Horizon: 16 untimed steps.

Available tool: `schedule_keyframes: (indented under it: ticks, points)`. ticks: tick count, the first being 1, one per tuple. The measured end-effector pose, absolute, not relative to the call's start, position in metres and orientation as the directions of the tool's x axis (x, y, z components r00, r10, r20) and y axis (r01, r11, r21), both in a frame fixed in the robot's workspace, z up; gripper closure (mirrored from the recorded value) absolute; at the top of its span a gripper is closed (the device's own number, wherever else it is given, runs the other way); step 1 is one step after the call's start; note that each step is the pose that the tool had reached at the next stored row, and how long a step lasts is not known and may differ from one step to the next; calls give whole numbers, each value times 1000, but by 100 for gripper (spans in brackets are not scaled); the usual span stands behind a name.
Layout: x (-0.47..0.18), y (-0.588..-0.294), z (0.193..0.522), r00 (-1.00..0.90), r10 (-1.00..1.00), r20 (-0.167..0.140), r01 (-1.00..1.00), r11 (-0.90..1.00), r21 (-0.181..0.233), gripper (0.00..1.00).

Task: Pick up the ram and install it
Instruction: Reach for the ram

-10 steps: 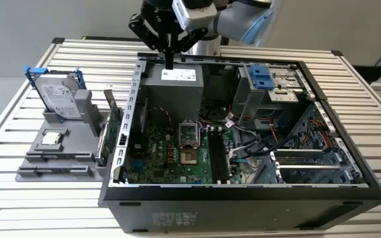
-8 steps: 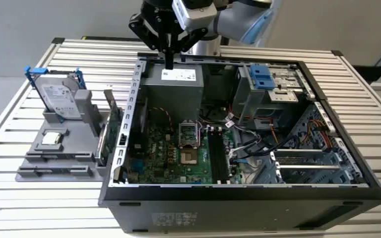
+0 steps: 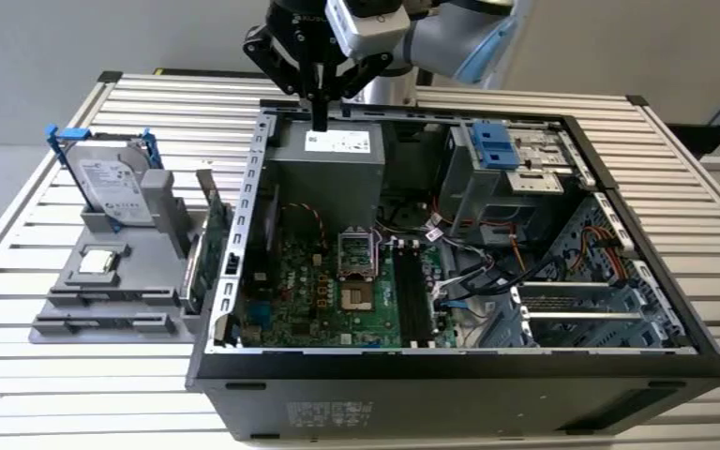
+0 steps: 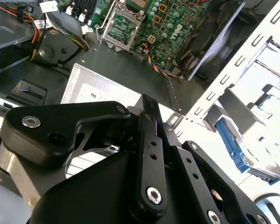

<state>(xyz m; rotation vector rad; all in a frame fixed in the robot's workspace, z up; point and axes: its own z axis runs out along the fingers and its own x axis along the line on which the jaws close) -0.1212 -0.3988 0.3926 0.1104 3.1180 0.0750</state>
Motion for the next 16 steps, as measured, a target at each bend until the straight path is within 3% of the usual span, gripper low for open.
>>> schedule_keyframes:
  ticks: [16]
  points:
    - [-142, -399, 393, -997, 70, -19, 69, 996, 49, 100]
